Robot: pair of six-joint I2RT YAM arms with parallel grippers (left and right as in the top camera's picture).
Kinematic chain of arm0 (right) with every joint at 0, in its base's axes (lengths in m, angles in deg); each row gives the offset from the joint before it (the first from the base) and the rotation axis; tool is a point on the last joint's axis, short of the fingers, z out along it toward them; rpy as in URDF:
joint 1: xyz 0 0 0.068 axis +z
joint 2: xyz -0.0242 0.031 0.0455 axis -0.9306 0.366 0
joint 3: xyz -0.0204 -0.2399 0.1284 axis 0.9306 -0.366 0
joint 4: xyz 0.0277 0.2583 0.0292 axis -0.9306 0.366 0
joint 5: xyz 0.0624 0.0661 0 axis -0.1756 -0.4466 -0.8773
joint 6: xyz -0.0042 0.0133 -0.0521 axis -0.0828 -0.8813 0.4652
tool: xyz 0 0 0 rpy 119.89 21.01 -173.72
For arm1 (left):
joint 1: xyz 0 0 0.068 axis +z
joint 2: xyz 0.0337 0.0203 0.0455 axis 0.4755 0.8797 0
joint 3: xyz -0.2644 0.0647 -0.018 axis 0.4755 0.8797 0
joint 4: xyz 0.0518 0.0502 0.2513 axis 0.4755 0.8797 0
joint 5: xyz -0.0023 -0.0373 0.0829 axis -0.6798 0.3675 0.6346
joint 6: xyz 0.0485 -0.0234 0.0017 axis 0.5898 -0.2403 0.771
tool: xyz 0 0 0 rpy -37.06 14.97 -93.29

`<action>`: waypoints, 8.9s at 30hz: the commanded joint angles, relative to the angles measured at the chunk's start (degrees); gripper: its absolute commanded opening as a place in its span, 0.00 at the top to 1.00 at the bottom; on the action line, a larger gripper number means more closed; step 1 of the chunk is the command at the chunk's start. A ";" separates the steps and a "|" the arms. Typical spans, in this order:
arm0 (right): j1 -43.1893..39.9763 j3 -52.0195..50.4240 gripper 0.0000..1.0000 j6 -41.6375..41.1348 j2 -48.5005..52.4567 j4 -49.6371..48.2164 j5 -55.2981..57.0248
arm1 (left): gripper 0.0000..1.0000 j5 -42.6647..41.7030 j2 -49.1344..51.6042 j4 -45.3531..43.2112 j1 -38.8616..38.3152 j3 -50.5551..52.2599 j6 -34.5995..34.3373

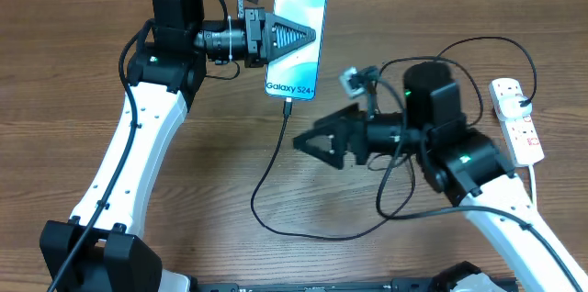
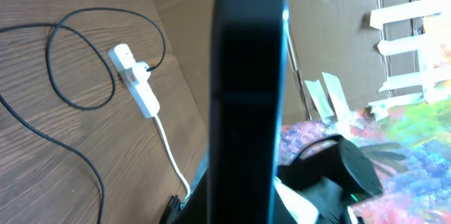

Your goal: Plug charger to phone and switch on socket

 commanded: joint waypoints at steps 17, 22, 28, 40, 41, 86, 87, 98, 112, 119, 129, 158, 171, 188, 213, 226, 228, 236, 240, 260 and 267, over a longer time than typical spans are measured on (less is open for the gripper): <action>6.95 0.37 0.92 -3.85 5.64 -15.61 11.41 | 0.96 -5.70 -0.31 -0.52 -0.11 -0.55 2.10; 6.84 0.37 0.96 -7.98 5.64 -17.94 9.94 | 0.96 -5.92 -0.31 -0.68 -0.11 -0.55 4.48; 5.14 0.37 0.96 -10.45 5.64 -19.71 6.71 | 0.96 -10.49 -0.31 -0.72 -0.11 -0.55 11.52; 0.46 0.37 0.96 -10.88 5.64 -21.86 2.56 | 0.96 -16.04 -0.31 -0.85 -0.15 -0.55 13.49; 0.46 0.37 0.96 -10.91 5.64 -22.51 2.56 | 0.96 -16.11 -0.31 -0.79 -0.15 -0.55 13.49; -4.31 0.37 0.96 -17.68 6.08 -31.36 -6.99 | 0.96 -14.64 -0.31 0.37 -3.13 -0.55 13.29; -4.31 0.37 0.96 -17.68 6.08 -31.34 -7.02 | 0.96 -14.49 -0.31 0.37 -3.13 -0.55 13.33; -4.31 0.37 0.96 -16.22 6.27 -23.32 -4.31 | 0.13 -4.61 -0.31 1.38 -3.06 -0.52 20.15; -4.31 0.37 0.96 -10.67 20.09 1.22 11.63 | 0.00 53.57 -0.22 31.91 -3.02 -0.50 26.84; -4.28 0.37 0.96 -10.54 31.61 -2.45 7.98 | 0.00 65.85 -0.20 35.19 -2.99 -0.50 31.26; -2.36 0.37 0.96 -10.54 35.60 -2.99 18.12 | 0.00 74.20 0.55 36.61 -2.14 -0.50 34.45; -0.11 0.37 0.96 -12.07 46.56 -13.25 12.90 | 0.01 74.18 10.32 39.54 -0.70 -0.50 34.42; -0.11 0.37 0.72 -12.33 46.58 -13.66 14.69 | 0.00 74.18 10.32 39.54 -0.70 -0.50 34.42; -1.51 9.73 0.09 -15.82 44.39 7.17 28.48 | 0.01 74.18 10.32 39.52 -0.72 -0.50 34.42; -30.40 28.24 0.00 -10.10 37.22 50.69 59.49 | 0.01 74.18 10.32 39.54 -0.76 -0.50 34.42; -51.25 28.17 0.00 -9.88 37.22 52.19 59.49 | 0.00 74.18 10.32 39.54 -0.76 -0.50 34.42; -53.18 28.17 0.00 -7.78 37.22 51.56 59.54 | 0.00 74.18 10.32 39.54 -0.76 -0.50 34.42; -60.59 28.17 0.00 -5.99 37.22 49.16 64.83 | 0.00 74.18 10.32 39.54 -0.76 -0.50 34.42; -64.15 28.11 0.00 -5.99 37.24 47.78 64.67 | 0.00 74.18 10.32 39.54 -0.76 -0.50 34.42; -67.67 25.86 0.00 1.97 38.10 32.50 54.38 | 0.01 74.18 10.32 39.54 -0.76 -0.50 34.42; -67.67 25.81 0.00 1.92 38.38 31.89 54.40 | 0.00 74.18 10.32 39.54 -0.76 -0.50 34.42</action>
